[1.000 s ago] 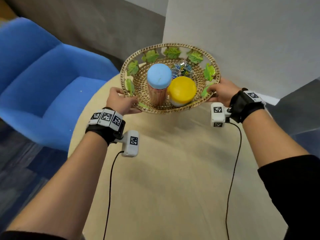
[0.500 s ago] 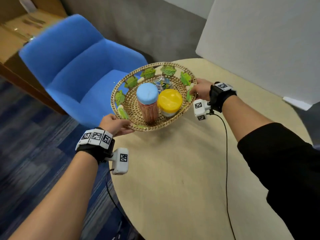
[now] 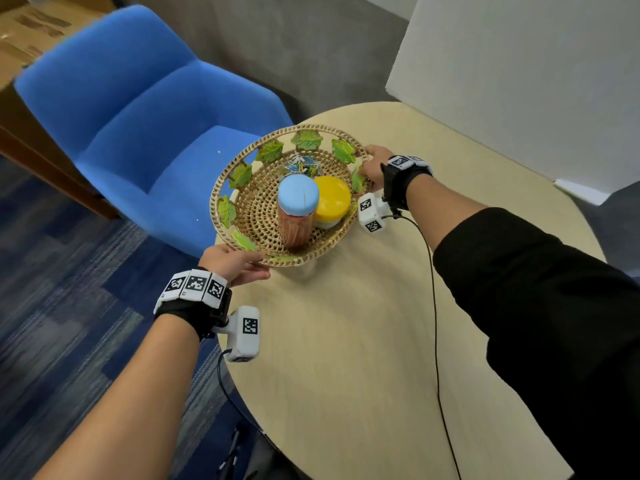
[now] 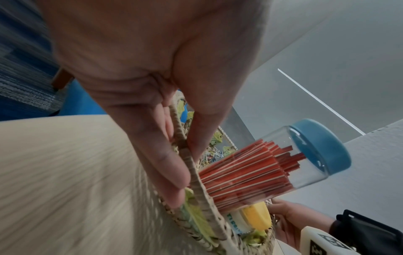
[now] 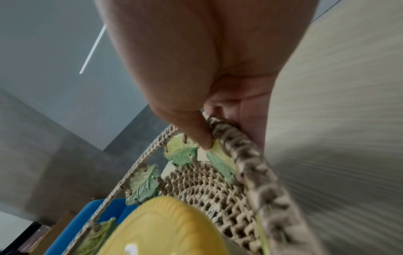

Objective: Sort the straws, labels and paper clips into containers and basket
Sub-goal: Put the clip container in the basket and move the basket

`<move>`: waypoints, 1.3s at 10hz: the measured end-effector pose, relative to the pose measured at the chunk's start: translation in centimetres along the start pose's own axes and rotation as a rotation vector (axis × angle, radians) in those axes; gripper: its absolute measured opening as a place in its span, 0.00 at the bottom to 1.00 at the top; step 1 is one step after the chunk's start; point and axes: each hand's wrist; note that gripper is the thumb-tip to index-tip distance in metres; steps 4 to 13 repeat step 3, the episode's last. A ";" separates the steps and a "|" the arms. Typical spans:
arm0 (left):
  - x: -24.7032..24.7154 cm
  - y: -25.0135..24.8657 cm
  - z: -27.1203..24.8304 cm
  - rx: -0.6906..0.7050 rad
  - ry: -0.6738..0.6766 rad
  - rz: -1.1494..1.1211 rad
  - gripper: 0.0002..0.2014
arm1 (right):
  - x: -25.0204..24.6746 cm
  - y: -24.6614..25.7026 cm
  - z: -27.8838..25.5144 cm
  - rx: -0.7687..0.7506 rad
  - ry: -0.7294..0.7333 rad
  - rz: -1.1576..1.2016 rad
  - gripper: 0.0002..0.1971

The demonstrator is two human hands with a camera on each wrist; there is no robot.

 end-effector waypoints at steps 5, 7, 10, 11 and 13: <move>0.8 0.1 -0.1 0.005 0.025 0.041 0.18 | 0.0 0.3 -0.3 0.002 -0.084 -0.039 0.24; 0.8 0.1 -0.1 0.005 0.025 0.041 0.18 | 0.0 0.3 -0.3 0.002 -0.084 -0.039 0.24; 0.8 0.1 -0.1 0.005 0.025 0.041 0.18 | 0.0 0.3 -0.3 0.002 -0.084 -0.039 0.24; 0.8 0.1 -0.1 0.005 0.025 0.041 0.18 | 0.0 0.3 -0.3 0.002 -0.084 -0.039 0.24; 0.8 0.1 -0.1 0.005 0.025 0.041 0.18 | 0.0 0.3 -0.3 0.002 -0.084 -0.039 0.24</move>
Point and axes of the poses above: each hand's wrist, its own z-axis towards the middle knuckle, its own x-axis out of the palm, y = z × x, and after that the axes turned 3 degrees about x, right-handed
